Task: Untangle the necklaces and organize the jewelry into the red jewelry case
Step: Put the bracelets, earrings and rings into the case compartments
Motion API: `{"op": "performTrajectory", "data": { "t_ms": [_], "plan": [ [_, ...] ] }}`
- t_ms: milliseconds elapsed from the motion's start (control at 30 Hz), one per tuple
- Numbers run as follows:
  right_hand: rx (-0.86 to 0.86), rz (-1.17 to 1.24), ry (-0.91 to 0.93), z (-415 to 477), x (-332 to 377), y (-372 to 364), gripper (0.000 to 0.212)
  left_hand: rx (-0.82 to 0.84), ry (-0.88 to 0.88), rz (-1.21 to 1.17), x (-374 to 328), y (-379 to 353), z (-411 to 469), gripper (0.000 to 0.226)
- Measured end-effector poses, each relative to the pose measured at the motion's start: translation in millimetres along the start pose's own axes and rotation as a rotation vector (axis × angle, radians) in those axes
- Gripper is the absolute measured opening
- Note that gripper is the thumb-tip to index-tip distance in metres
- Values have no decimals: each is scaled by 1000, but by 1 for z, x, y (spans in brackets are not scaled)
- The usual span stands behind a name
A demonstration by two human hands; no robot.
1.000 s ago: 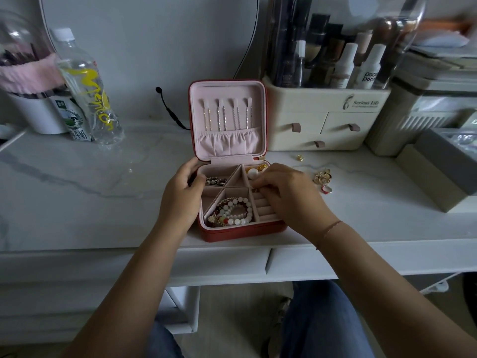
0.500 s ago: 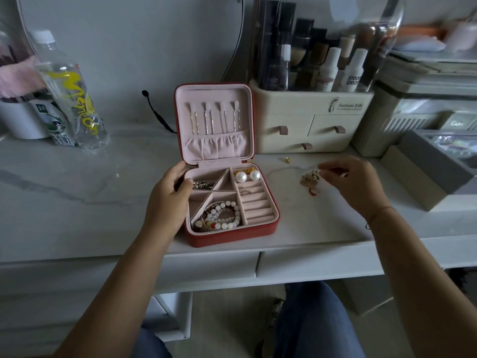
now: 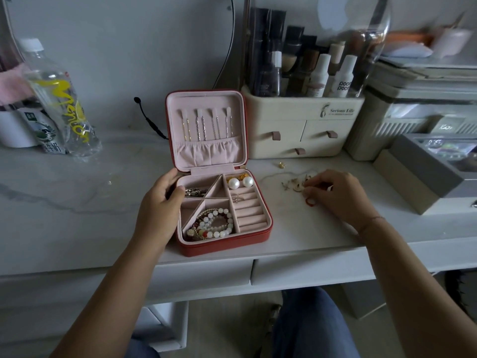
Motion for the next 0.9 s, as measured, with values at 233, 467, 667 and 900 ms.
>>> {"op": "performTrajectory", "data": {
  "t_ms": [233,467,667,900],
  "plan": [
    [-43,-77,46,5,0,3,9,1,3,8,-1,0,-1,40],
    [63,-259,245,24,26,-26,22,-8,3,11,-2,0,-3,39],
    [226,-410,194,33,37,-41,19,-2,-1,15,-1,0,-1,40],
    [197,-389,173,35,41,-42,16,1,-1,8,-1,0,-1,40]
  ]
}}
Point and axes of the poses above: each hand's wrist, its own z-axis towards the middle knuckle, its own y-axis out of the back of the hand, x = y × z, the point moved 4 cm from there along z, towards the middle knuckle, and after that the axes turned 15 degrees about y, right-handed, at the moved point
